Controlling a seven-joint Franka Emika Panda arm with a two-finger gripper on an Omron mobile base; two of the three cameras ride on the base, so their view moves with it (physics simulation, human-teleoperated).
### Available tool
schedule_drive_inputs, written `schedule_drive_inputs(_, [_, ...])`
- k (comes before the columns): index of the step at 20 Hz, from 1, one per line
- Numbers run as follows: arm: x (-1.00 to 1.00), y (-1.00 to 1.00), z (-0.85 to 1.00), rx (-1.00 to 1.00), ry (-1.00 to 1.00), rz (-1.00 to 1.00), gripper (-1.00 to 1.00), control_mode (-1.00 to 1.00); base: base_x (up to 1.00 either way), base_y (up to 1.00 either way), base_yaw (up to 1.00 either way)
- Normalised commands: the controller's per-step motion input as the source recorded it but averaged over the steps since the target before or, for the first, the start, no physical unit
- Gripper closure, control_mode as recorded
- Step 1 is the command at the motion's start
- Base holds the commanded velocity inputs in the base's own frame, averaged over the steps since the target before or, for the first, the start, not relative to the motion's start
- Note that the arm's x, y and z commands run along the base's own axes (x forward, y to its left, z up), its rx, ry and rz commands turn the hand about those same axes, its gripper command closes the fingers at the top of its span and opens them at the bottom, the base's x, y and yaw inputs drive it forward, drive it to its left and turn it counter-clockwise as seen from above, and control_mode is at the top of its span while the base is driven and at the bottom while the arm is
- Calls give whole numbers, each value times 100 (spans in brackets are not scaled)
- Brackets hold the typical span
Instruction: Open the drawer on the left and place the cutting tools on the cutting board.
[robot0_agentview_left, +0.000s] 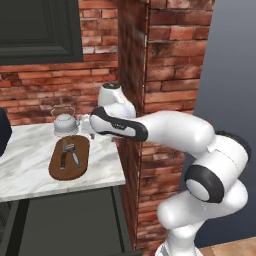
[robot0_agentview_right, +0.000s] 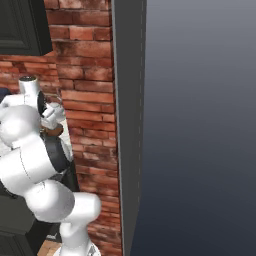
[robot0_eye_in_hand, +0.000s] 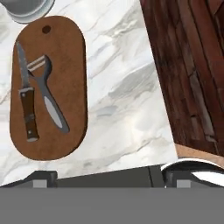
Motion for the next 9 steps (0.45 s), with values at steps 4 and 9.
schedule_drive_inputs(4, [-10,-58,99,4,-14,2,-100,-100,0,0,0])
schedule_drive_inputs(9, [-17,-63,57,-1,-22,25,-100,-100,0,0,0])
